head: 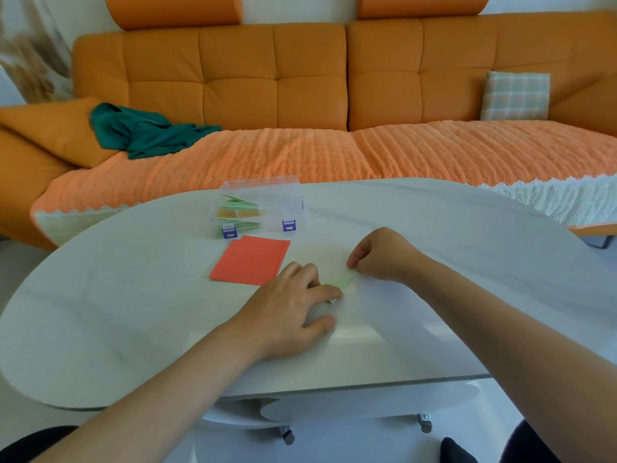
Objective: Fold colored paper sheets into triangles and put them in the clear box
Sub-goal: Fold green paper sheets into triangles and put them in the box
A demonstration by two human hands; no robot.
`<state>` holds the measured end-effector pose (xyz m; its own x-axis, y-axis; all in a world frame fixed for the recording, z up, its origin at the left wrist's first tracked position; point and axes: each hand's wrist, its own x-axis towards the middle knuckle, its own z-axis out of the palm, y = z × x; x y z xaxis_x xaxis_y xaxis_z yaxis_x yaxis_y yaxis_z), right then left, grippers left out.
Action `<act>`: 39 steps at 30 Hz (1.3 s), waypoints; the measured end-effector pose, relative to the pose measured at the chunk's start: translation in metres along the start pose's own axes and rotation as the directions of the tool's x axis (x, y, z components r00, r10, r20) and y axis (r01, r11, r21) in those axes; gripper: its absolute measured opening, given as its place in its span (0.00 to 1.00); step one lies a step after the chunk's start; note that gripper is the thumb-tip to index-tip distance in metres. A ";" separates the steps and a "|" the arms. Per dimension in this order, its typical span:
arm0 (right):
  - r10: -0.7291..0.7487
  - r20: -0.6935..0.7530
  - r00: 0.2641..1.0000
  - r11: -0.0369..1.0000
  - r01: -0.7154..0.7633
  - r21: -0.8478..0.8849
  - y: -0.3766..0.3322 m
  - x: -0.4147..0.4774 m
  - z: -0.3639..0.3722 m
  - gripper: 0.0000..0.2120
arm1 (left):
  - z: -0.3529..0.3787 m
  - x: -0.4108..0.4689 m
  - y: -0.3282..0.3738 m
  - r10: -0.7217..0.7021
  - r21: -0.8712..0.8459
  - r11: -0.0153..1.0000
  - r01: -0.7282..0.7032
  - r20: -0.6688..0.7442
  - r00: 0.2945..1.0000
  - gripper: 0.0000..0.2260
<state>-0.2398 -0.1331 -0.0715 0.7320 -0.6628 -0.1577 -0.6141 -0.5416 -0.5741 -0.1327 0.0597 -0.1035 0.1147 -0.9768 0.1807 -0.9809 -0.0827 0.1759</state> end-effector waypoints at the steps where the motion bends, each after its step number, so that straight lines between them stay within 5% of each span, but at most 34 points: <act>1: -0.001 -0.019 1.000 1.000 0.001 -0.001 0.002 0.000 0.000 0.13 | 0.000 0.000 0.001 -0.005 -0.001 1.000 0.005 -0.001 1.000 0.24; 7: -0.061 0.053 0.997 0.989 0.053 0.139 0.009 -0.011 0.005 0.06 | 0.003 0.005 0.005 -0.059 0.015 0.998 0.059 -0.005 0.998 0.25; 11: -0.057 0.058 0.997 0.998 0.055 0.026 0.007 -0.010 0.008 0.15 | 0.002 0.008 0.009 -0.085 0.028 0.996 0.085 0.008 0.996 0.22; 29: -0.012 0.067 0.998 1.000 0.012 -0.003 0.002 -0.004 0.010 0.10 | -0.003 -0.024 -0.001 -0.077 -0.193 0.976 0.096 0.102 0.992 0.20; 39: -0.226 0.040 0.973 0.971 0.228 -0.065 0.000 -0.019 0.014 0.08 | 0.000 0.013 -0.001 -0.149 -0.161 0.978 0.135 -0.082 0.985 0.12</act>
<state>-0.2491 -0.1136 -0.0795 0.8631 -0.5020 -0.0558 -0.4487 -0.7113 -0.5411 -0.1299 0.0474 -0.1013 0.2723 -0.9341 0.2308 -0.9184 -0.1808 0.3520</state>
